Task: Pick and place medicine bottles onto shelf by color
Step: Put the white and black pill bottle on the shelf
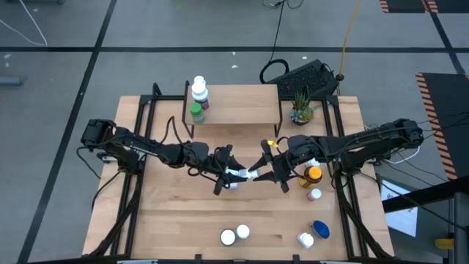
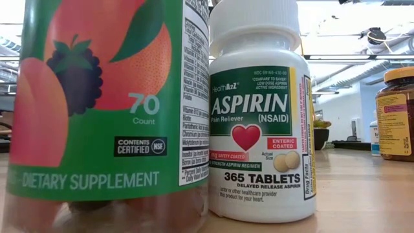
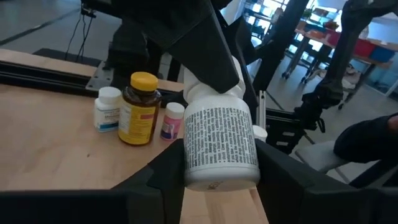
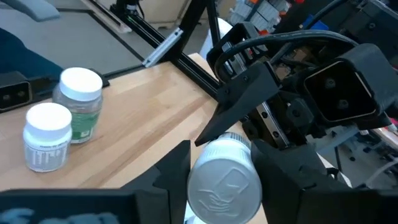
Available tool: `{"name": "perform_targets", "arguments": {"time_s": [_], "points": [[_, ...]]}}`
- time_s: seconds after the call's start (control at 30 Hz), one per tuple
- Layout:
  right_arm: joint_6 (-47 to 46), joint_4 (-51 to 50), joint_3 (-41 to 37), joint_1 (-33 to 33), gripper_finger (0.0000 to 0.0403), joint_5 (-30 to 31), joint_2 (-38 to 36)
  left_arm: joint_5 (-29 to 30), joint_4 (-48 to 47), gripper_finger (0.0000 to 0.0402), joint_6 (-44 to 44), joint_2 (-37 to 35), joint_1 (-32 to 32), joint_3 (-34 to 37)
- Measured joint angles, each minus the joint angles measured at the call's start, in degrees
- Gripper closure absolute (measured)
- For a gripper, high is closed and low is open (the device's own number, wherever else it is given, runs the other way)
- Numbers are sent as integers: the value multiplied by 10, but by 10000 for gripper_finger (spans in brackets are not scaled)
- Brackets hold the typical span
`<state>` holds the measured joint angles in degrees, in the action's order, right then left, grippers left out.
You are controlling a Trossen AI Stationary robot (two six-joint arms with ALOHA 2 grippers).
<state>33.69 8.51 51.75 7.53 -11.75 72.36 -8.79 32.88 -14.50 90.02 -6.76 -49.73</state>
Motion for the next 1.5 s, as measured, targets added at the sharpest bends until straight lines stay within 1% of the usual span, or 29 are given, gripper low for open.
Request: {"name": "perform_targets", "arguments": {"time_s": [0.1, 0.13, 0.23, 0.33, 0.4, 0.53, 0.63, 0.67, 0.73, 0.87, 0.93, 1.1, 1.27, 1.4, 1.5], "points": [[-5, 0, 0, 0, 257, 10, 0, 0, -2, 233, 4, 0, 0, 0], [-14, 0, 0, 0, 256, 12, 0, 3, -3, 225, 5, 0, 0, 0], [-44, 2, 0, -1, 261, 24, 0, 34, -14, 189, 7, 0, -1, 0], [-65, 1, 2, 0, 264, 81, 0, 66, -32, 152, 20, 0, -1, 0], [-76, -6, 8, -1, 264, 119, 0, 77, -42, 129, 40, -6, -1, 0], [-76, -55, 48, -13, 263, 169, 1, 97, -85, 94, 86, -52, 1, -1], [-76, -139, 103, -33, 263, 197, 1, 159, -167, 85, 106, -111, -7, -1], [-76, -168, 123, -42, 263, 202, 1, 187, -189, 85, 115, -130, -11, -1], [-77, -212, 167, -64, 263, 203, 1, 263, -250, 90, 129, -173, -23, -1], [-91, -263, 252, -128, 263, 195, 18, 424, -335, 109, 129, -234, -39, -1], [-94, -300, 296, -165, 263, 195, 42, 474, -351, 120, 129, -257, -41, -1], [-94, -403, 423, -243, 263, 192, 140, 554, -404, 147, 113, -294, -41, -1], [-80, -512, 561, -294, 263, 188, 257, 639, -448, 171, 103, -315, -41, 0], [-75, -567, 664, -323, 263, 140, 343, 684, -466, 187, 99, -322, -36, -1], [-75, -589, 713, -337, 263, 114, 396, 688, -470, 196, 104, -322, -27, -1]]}}
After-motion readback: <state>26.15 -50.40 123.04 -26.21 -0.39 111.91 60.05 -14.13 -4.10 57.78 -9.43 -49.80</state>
